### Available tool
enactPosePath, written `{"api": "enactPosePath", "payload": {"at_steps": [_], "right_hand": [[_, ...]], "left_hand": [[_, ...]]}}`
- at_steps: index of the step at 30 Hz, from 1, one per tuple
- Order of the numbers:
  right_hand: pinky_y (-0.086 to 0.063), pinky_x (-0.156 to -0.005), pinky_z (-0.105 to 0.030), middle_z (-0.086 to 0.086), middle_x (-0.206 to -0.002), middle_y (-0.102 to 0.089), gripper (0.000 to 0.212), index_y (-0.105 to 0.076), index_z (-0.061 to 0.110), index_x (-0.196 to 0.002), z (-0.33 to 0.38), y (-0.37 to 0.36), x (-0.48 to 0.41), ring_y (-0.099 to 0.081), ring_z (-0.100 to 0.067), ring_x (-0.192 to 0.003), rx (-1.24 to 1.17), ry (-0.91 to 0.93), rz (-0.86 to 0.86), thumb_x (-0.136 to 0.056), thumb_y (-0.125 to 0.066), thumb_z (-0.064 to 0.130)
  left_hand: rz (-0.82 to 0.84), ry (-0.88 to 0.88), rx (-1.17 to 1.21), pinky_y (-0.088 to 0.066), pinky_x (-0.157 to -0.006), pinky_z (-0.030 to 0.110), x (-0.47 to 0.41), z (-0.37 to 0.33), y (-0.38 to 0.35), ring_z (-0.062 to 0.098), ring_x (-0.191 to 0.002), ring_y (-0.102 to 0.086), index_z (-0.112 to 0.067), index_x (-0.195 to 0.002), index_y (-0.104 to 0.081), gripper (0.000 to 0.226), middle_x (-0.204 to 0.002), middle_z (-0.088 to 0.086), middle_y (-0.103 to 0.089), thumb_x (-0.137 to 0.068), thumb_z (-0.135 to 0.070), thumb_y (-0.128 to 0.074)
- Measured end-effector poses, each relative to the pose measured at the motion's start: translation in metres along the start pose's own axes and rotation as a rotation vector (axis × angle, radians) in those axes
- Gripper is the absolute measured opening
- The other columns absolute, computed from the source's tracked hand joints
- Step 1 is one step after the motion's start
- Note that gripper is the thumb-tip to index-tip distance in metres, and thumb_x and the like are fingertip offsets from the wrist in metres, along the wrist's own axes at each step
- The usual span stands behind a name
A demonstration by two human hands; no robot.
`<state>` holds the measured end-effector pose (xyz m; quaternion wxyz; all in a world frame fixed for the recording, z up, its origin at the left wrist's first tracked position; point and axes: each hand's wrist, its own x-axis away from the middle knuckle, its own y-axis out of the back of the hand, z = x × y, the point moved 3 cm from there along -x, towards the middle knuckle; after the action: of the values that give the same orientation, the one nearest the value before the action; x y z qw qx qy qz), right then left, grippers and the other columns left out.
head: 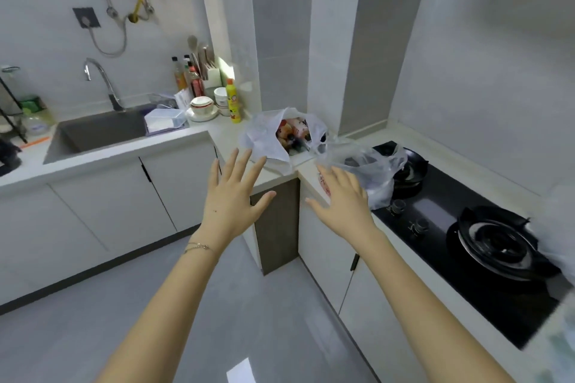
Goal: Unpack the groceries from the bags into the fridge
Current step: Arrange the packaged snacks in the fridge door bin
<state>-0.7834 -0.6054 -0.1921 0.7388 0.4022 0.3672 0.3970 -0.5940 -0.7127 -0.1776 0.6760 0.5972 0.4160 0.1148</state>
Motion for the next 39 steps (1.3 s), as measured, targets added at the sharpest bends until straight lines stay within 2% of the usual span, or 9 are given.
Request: {"api": "enactPosePath", "payload": {"at_steps": [13, 17, 24, 32, 35, 37, 39], "right_hand": [[-0.016, -0.116, -0.044, -0.005, -0.157, -0.023, 0.071, -0.024, 0.028, -0.151, -0.109, -0.039, -0.12, -0.013, -0.026, -0.145, 0.021, -0.299, -0.024, -0.091, -0.055, 0.049], [-0.017, -0.117, -0.043, -0.006, -0.156, -0.025, 0.071, -0.026, 0.026, -0.151, -0.153, -0.048, -0.148, -0.014, -0.026, -0.145, 0.007, -0.35, -0.004, -0.09, -0.058, 0.045], [-0.032, -0.112, -0.042, -0.003, -0.143, -0.047, 0.06, -0.044, 0.016, -0.142, -0.227, -0.05, -0.223, -0.036, -0.023, -0.135, -0.011, -0.277, -0.123, -0.089, -0.065, 0.033], [-0.035, -0.111, -0.039, -0.003, -0.142, -0.046, 0.05, -0.047, 0.017, -0.141, -0.29, -0.083, -0.281, -0.033, -0.021, -0.136, -0.072, -0.264, 0.008, -0.093, -0.06, 0.025], [-0.032, -0.113, -0.037, 0.0, -0.143, -0.045, 0.05, -0.045, 0.018, -0.141, -0.305, -0.098, -0.289, -0.031, -0.017, -0.137, -0.054, -0.26, 0.091, -0.094, -0.059, 0.025], [-0.024, -0.116, -0.032, 0.001, -0.145, -0.042, 0.052, -0.044, 0.019, -0.143, -0.311, -0.11, -0.293, -0.03, -0.016, -0.138, -0.035, -0.257, 0.168, -0.093, -0.059, 0.025], [-0.019, -0.113, -0.027, 0.004, -0.146, -0.042, 0.054, -0.043, 0.02, -0.143, -0.314, -0.121, -0.298, -0.03, -0.016, -0.139, -0.04, -0.276, 0.228, -0.093, -0.06, 0.025]], "left_hand": [[0.159, -0.249, 0.136, -0.004, -0.119, 0.053, -0.171, 0.002, -0.144, 0.027, -0.149, -0.013, -0.026, -0.15, -0.033, 0.074, -0.159, 0.006, -0.027, -0.088, -0.066, -0.023], [0.237, -0.289, 0.175, 0.003, -0.118, 0.049, -0.213, -0.016, -0.191, 0.025, -0.15, -0.008, -0.028, -0.152, -0.029, 0.078, -0.16, 0.003, -0.022, -0.086, -0.069, -0.017], [0.304, -0.318, 0.178, -0.005, -0.118, 0.053, -0.298, -0.049, -0.271, 0.029, -0.149, -0.014, -0.026, -0.151, -0.033, 0.078, -0.159, 0.005, -0.025, -0.086, -0.067, -0.017], [0.5, -0.247, 0.223, 0.005, -0.119, 0.046, -0.344, -0.072, -0.342, 0.02, -0.151, 0.002, -0.031, -0.153, -0.023, 0.09, -0.162, -0.002, -0.012, -0.077, -0.074, -0.003], [0.58, -0.26, 0.225, 0.006, -0.119, 0.045, -0.352, -0.074, -0.363, 0.019, -0.15, 0.004, -0.032, -0.152, -0.023, 0.092, -0.163, -0.003, -0.011, -0.074, -0.075, -0.001], [0.609, -0.297, 0.233, 0.006, -0.119, 0.044, -0.357, -0.076, -0.376, 0.021, -0.151, 0.002, -0.029, -0.151, -0.027, 0.092, -0.162, -0.001, -0.013, -0.074, -0.073, -0.003], [0.605, -0.353, 0.281, 0.005, -0.119, 0.044, -0.363, -0.08, -0.391, 0.024, -0.15, -0.004, -0.025, -0.148, -0.036, 0.086, -0.16, 0.002, -0.022, -0.077, -0.07, -0.014]]}}
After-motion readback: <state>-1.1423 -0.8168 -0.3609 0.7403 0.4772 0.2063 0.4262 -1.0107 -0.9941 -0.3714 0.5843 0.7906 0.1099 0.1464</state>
